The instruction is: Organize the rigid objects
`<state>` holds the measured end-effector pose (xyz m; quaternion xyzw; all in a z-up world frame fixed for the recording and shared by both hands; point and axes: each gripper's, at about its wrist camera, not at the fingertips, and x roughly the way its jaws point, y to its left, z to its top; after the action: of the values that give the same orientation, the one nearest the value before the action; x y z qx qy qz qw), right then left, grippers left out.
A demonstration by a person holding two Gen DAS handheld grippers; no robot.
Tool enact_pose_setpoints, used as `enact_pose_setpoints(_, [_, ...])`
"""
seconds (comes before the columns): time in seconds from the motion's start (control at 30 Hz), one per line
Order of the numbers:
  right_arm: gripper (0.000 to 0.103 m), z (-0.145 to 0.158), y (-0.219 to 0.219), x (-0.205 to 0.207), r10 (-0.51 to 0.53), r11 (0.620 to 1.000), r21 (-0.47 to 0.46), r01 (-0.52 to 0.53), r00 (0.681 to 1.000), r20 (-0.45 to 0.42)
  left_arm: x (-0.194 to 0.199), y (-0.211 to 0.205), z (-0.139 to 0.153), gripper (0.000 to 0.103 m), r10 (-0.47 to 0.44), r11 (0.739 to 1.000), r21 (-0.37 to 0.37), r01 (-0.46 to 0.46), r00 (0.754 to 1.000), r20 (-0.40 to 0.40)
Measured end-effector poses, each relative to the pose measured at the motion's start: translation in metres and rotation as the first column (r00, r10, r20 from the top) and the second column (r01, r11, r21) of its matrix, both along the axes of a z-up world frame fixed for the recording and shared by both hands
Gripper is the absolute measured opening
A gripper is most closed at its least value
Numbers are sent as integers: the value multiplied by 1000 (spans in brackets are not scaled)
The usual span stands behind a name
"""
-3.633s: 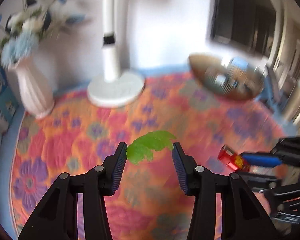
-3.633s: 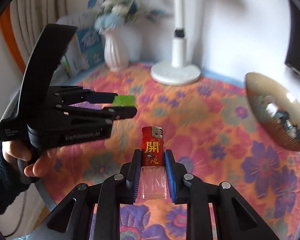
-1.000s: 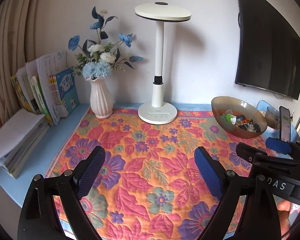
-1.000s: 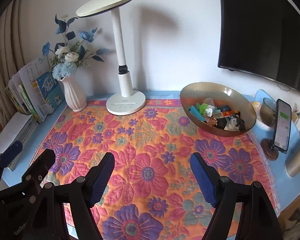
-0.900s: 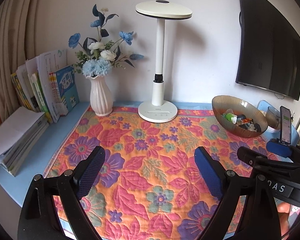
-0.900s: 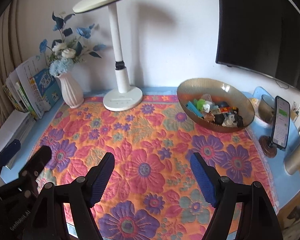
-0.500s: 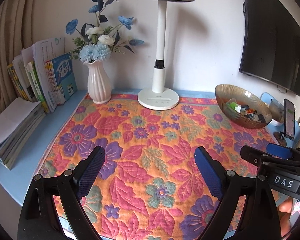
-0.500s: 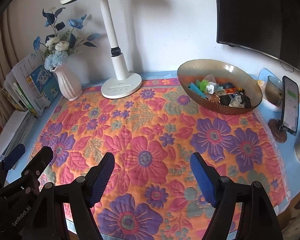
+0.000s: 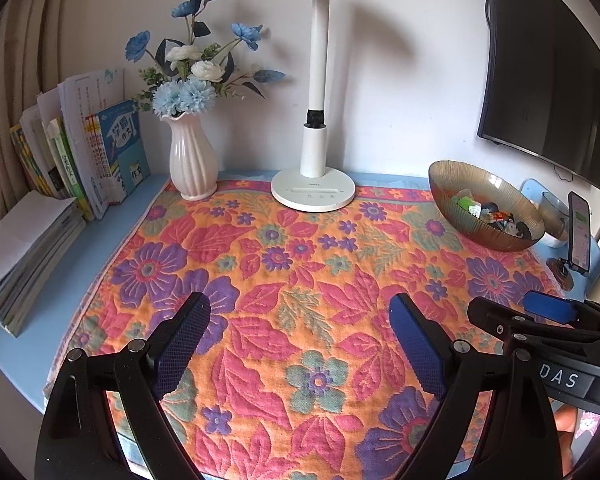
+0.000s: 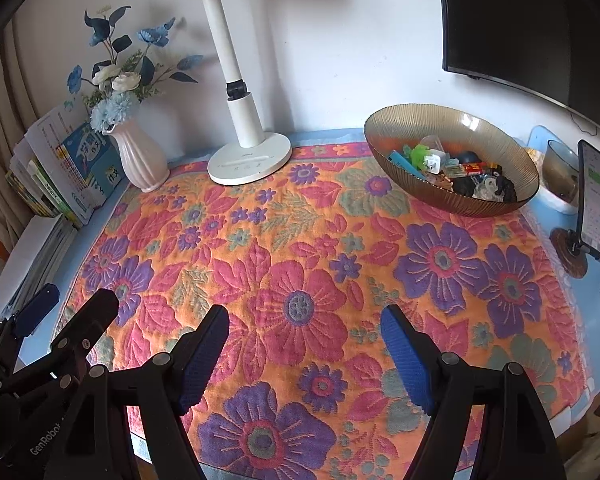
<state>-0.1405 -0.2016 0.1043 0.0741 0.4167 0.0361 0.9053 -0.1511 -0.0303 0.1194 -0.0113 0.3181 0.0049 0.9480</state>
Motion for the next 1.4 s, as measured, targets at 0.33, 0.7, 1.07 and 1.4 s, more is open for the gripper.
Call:
enact_pose_setpoints(0.33, [80,2,-2,-2,-7,1000,-3,7,1000,5,-3,-3,1,90,3,1000,1,-3,1000,6])
enact_pose_setpoints(0.7, [93,-18,11,25,10,989,-145,-6,1000,27,34,14,-24,102,75,993,88,-75,997,-4])
enact_pose_setpoints(1.07, [99,-102,14,97,46,993,-100,-63,984,-171,111,60,-99,102,156,988,43,-150,946,-284])
enact_pose_setpoints(1.4, [103,-104,19,94,62,988,-136,-80,990,-131,115,71,-111,103,152,987,-1,-160,937,-316])
